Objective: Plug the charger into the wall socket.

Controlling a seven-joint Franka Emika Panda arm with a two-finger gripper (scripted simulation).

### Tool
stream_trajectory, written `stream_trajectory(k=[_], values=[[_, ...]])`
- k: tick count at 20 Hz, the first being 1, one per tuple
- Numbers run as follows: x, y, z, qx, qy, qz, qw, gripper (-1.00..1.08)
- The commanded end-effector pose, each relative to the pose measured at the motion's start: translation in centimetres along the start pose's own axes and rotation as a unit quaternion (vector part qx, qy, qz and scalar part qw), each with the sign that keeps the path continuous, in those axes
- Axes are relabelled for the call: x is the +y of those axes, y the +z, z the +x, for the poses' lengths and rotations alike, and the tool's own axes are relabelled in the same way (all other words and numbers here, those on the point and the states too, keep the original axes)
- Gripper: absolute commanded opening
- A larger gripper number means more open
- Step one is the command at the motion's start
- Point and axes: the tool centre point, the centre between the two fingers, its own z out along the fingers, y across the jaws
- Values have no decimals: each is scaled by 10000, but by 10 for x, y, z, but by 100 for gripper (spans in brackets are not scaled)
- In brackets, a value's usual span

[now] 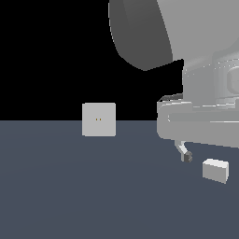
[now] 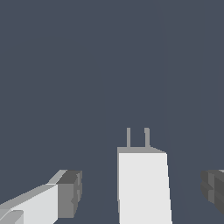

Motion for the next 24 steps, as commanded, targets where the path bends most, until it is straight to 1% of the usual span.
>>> stream_trajectory(k=[1,5,6,18,21,24], values=[[0,8,-1,3,1,3,10000,100],[0,12,-2,4,3,6,10000,100],[0,12,-2,4,3,6,10000,-100],[-3,11,-2,4,-33,13,10000,-100],[-15,6,-3,6,-214,41,9998,-100],[-39,-3,-5,10,-563,97,9984,-100]])
